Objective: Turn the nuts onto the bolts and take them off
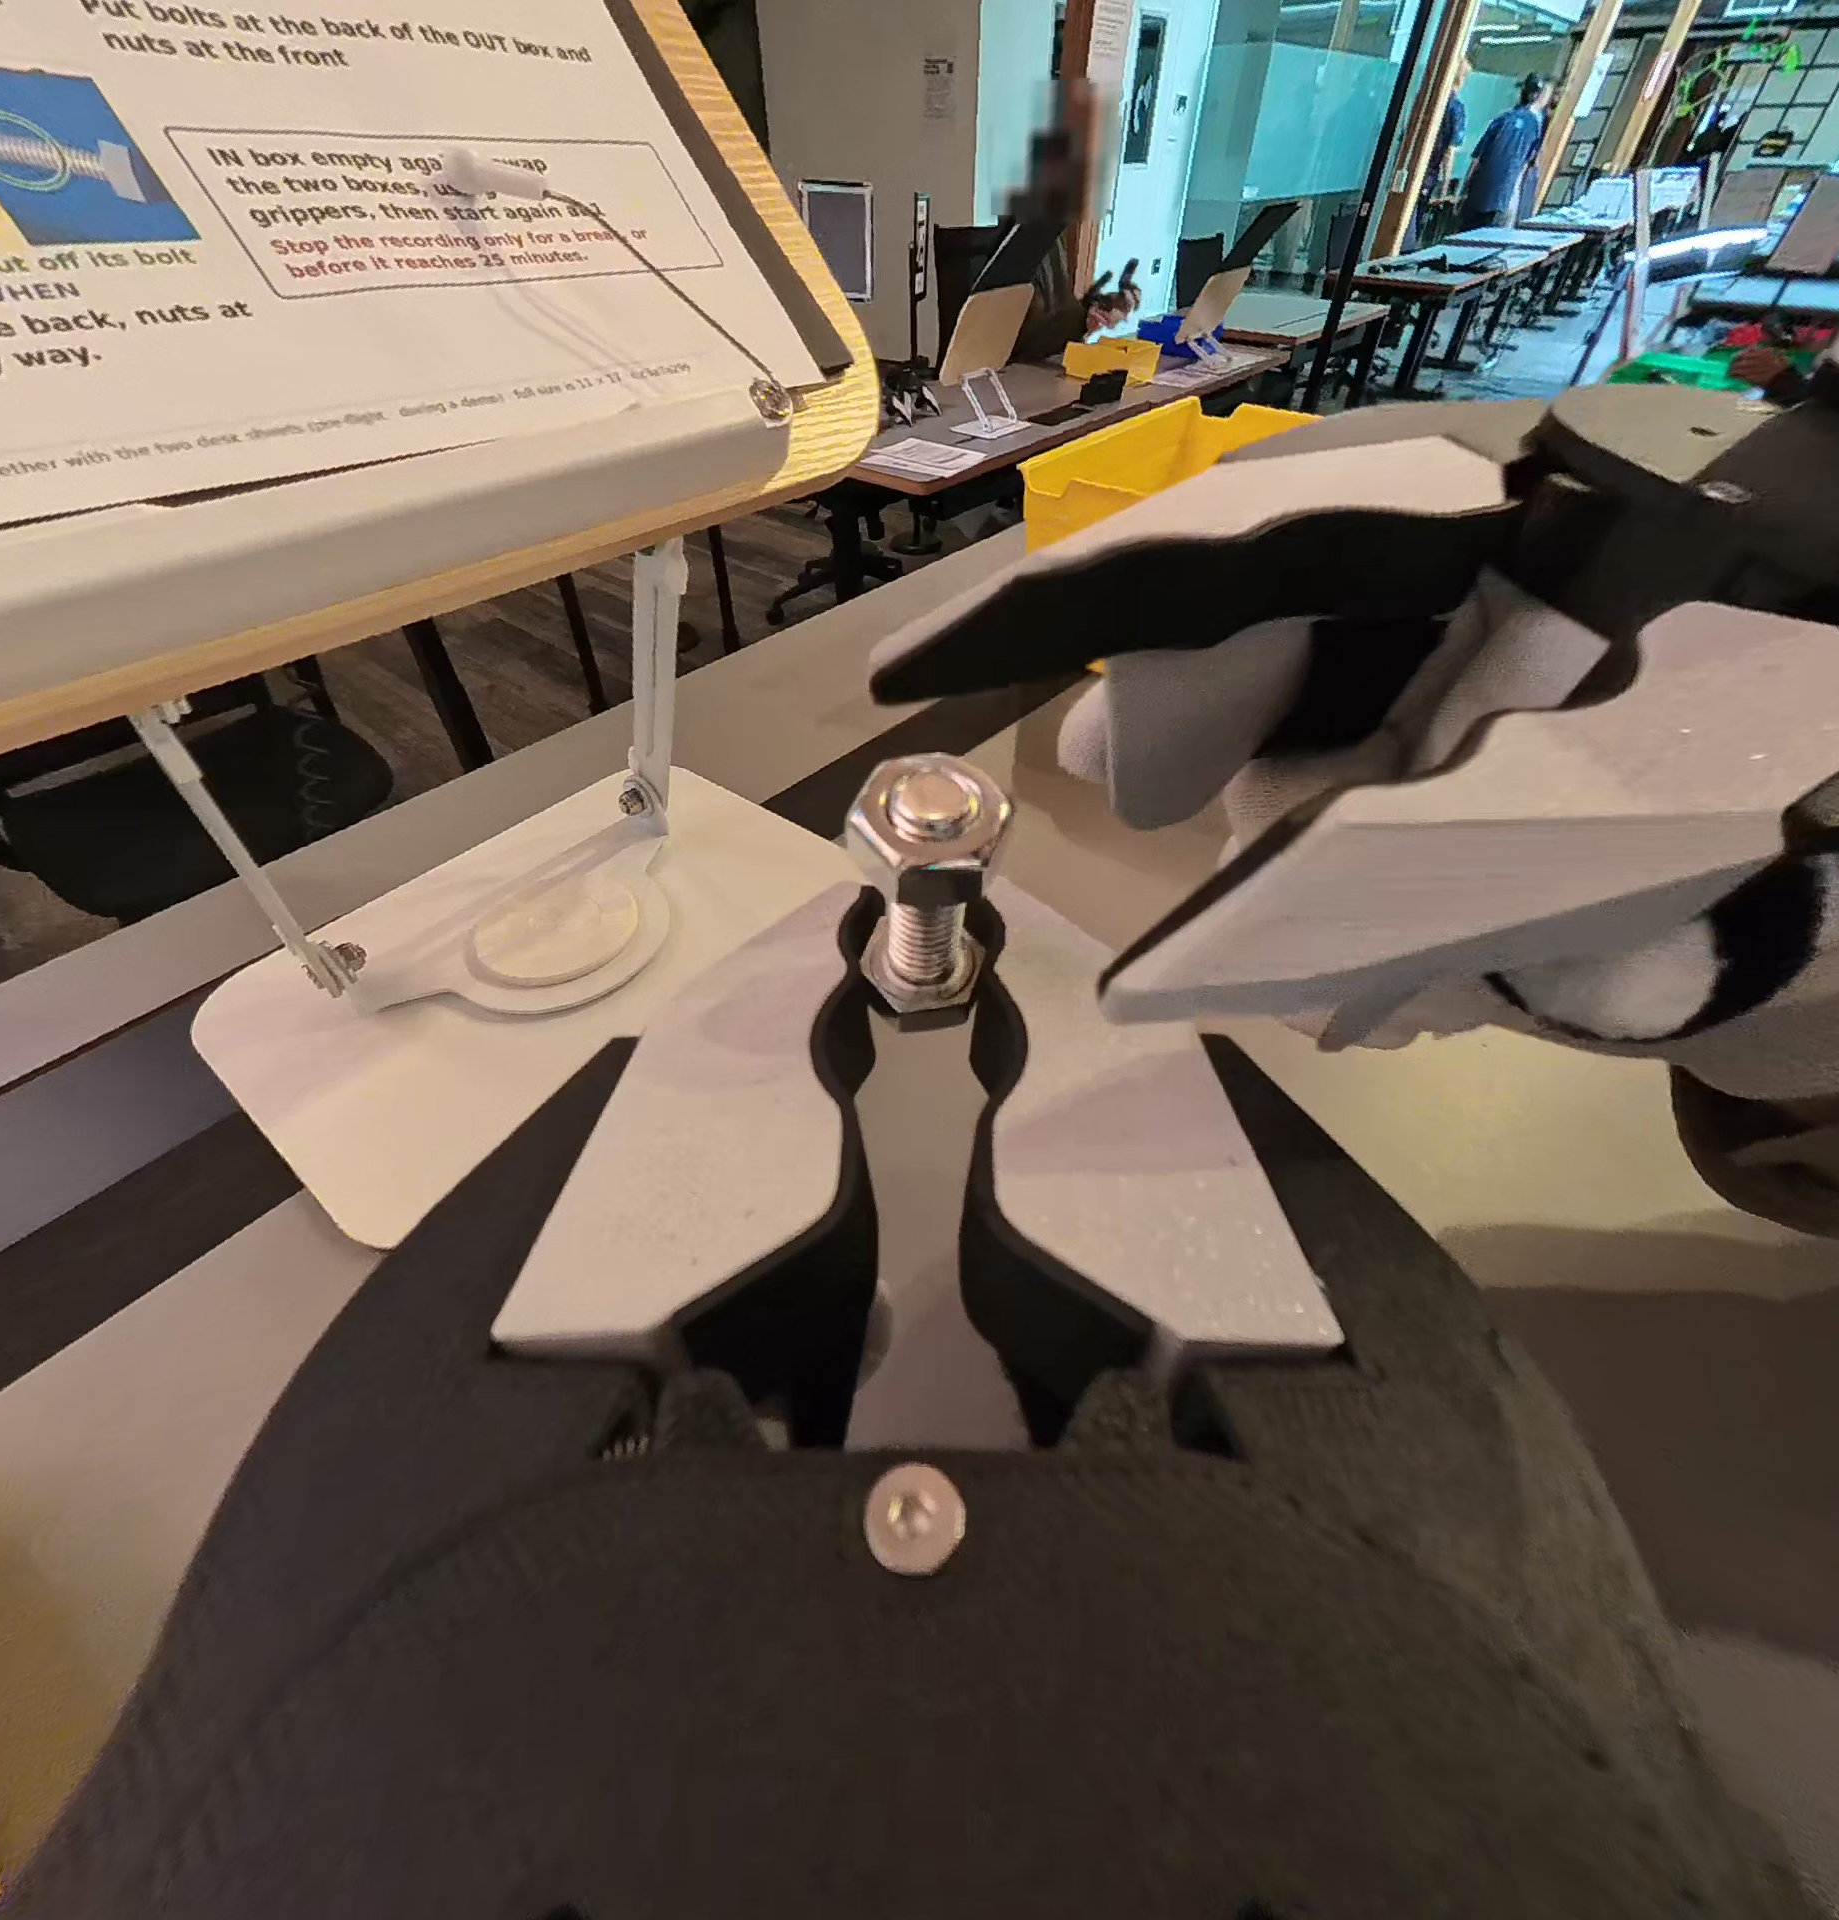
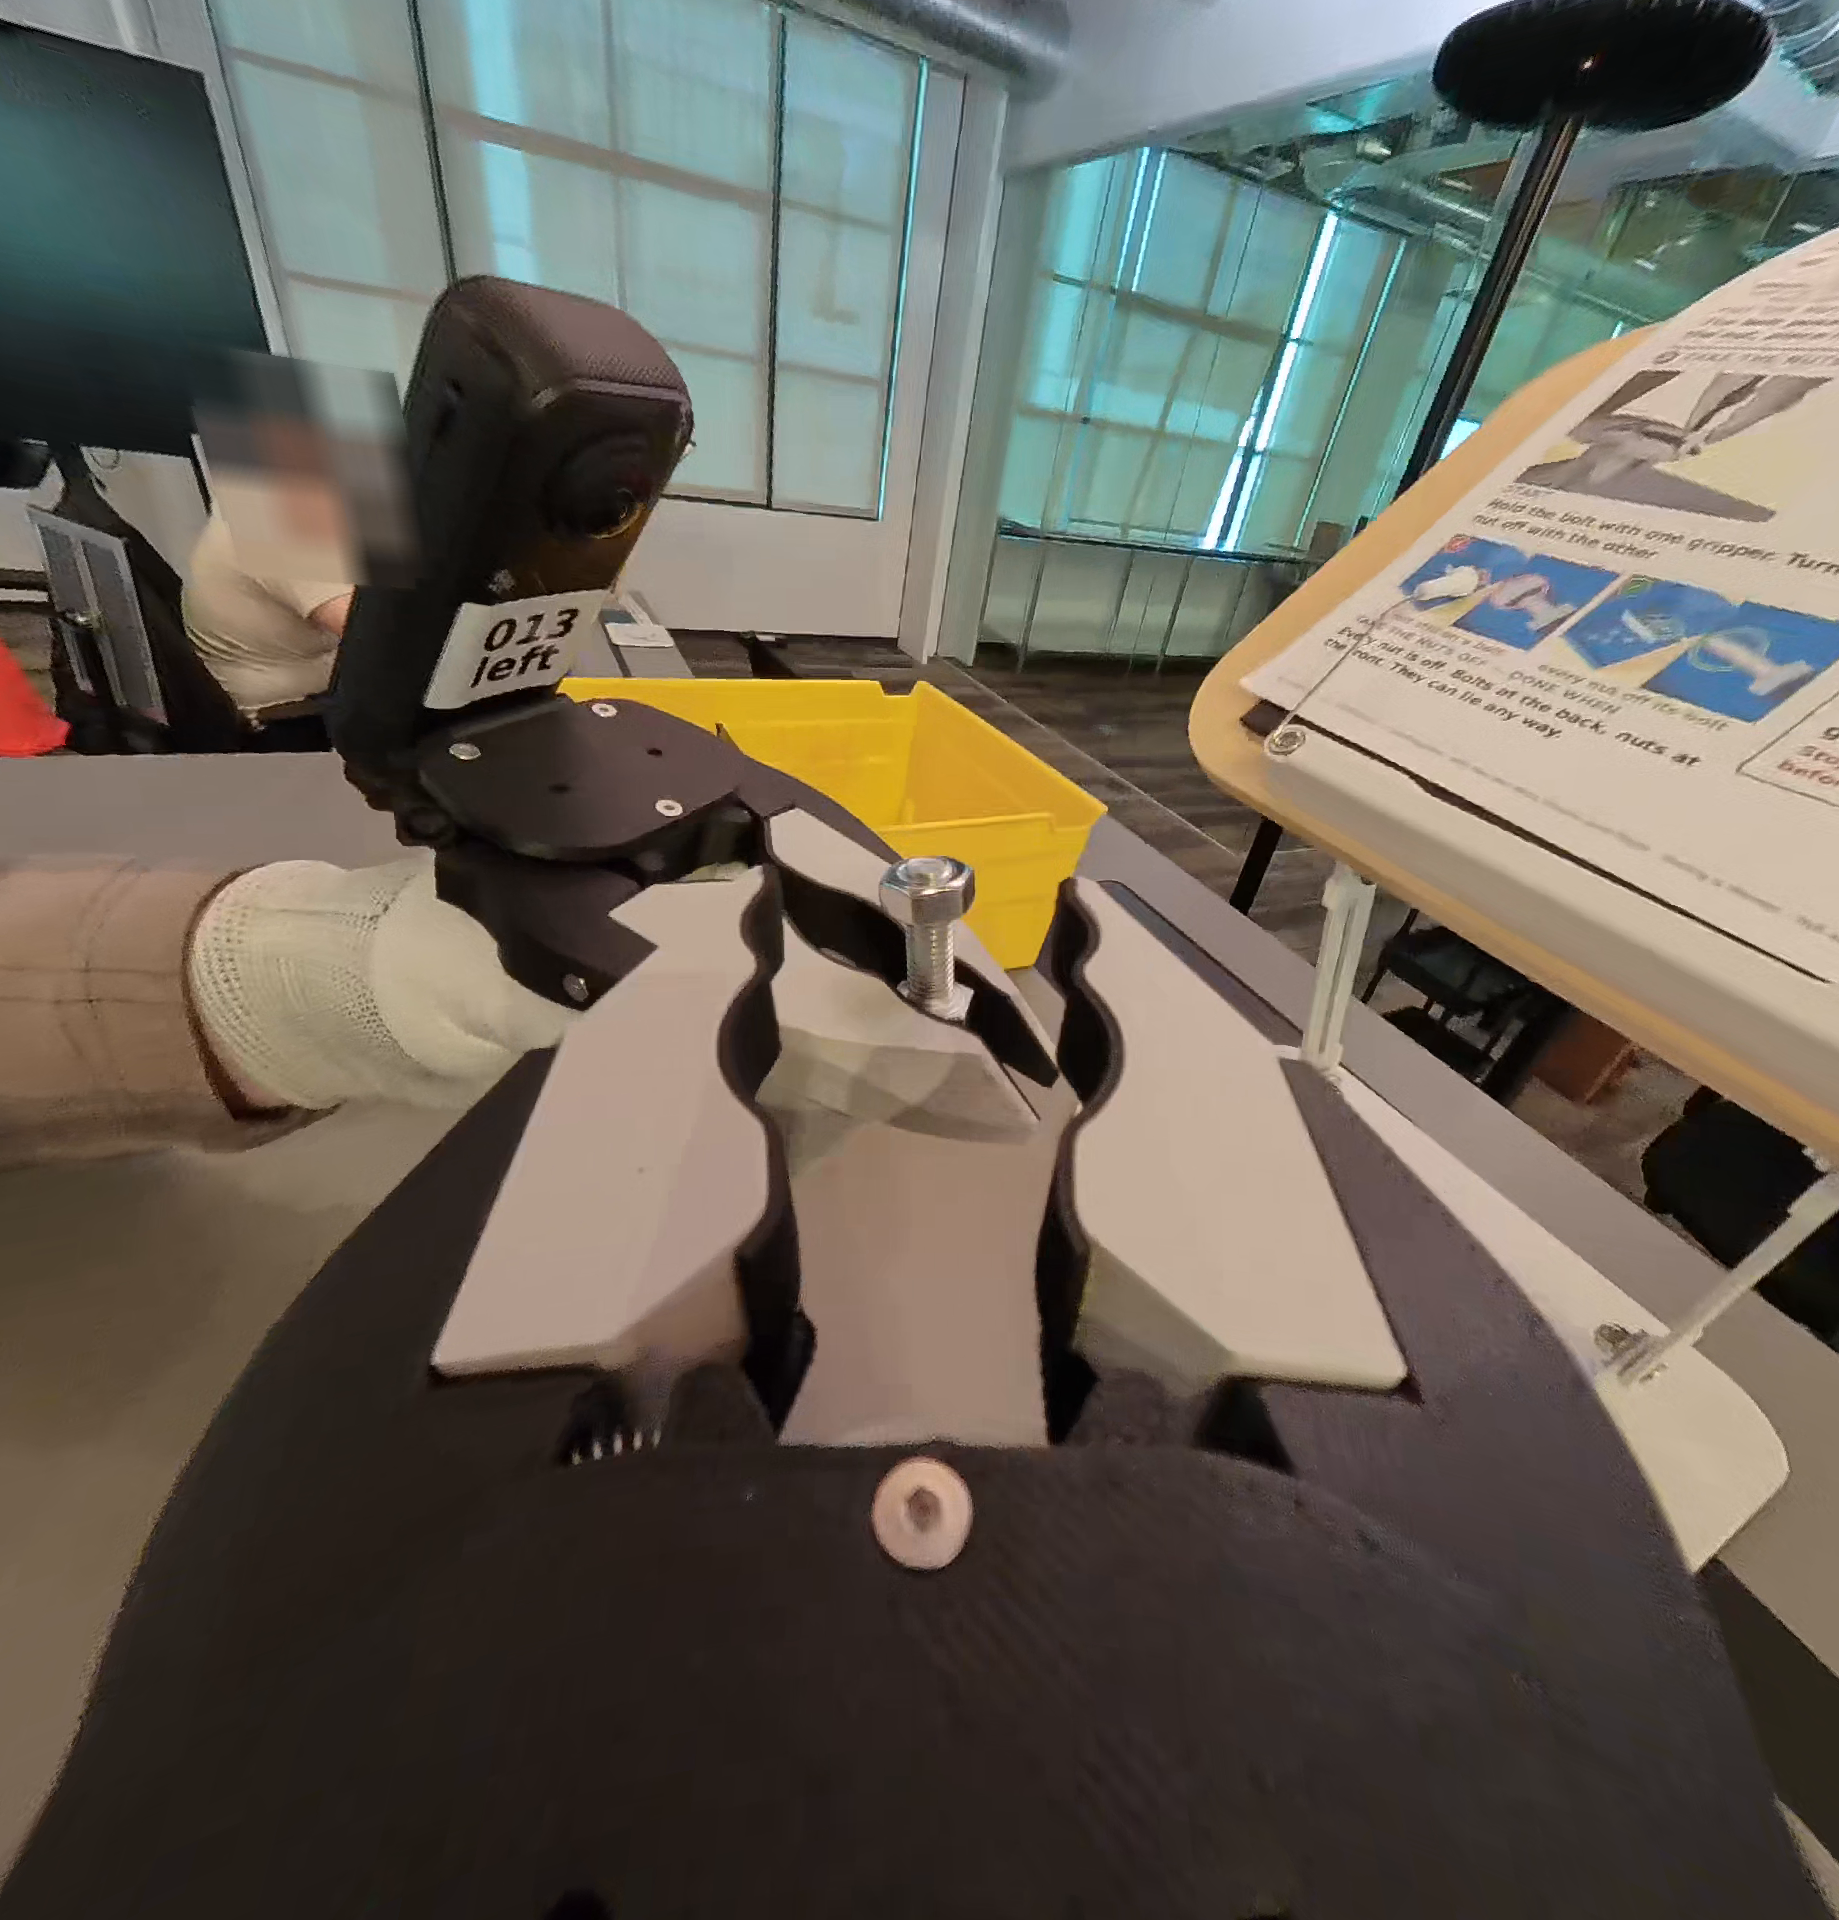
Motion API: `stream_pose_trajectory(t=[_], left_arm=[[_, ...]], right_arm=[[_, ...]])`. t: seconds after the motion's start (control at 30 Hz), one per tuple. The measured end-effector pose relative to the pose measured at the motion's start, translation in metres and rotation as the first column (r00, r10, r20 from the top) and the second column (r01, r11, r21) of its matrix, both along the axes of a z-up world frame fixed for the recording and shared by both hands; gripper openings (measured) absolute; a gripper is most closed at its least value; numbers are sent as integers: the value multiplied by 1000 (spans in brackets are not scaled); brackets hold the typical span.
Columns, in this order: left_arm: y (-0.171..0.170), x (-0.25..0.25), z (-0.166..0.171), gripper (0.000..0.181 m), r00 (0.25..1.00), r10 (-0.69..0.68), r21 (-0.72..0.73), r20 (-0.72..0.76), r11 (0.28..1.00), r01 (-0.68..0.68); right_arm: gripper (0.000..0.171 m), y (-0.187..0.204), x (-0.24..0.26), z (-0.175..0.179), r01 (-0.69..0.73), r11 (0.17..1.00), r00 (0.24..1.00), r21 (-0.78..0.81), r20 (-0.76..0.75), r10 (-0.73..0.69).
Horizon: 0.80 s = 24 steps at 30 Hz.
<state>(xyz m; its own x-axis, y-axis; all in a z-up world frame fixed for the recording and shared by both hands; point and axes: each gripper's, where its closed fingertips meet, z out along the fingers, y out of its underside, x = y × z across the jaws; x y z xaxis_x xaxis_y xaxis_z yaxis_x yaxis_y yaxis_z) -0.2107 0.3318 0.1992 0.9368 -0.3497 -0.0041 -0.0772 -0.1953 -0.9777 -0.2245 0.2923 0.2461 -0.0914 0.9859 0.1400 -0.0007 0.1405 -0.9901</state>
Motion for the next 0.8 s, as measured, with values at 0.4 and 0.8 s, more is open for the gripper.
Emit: stream_pose_trajectory(t=[0.4, 0.8], left_arm=[[-1, 7, 1, 15, 999, -18, 16, -31, 1000, 19], [-3, 9, 11, 18, 999, -27, 67, -19, 997, 28]], right_arm=[[15, 6, -2, -4, 18, 998, 1000, -65, 19, -17], [14, 5, -1, 1, -43, 969, 999, -241, -21, 39]])
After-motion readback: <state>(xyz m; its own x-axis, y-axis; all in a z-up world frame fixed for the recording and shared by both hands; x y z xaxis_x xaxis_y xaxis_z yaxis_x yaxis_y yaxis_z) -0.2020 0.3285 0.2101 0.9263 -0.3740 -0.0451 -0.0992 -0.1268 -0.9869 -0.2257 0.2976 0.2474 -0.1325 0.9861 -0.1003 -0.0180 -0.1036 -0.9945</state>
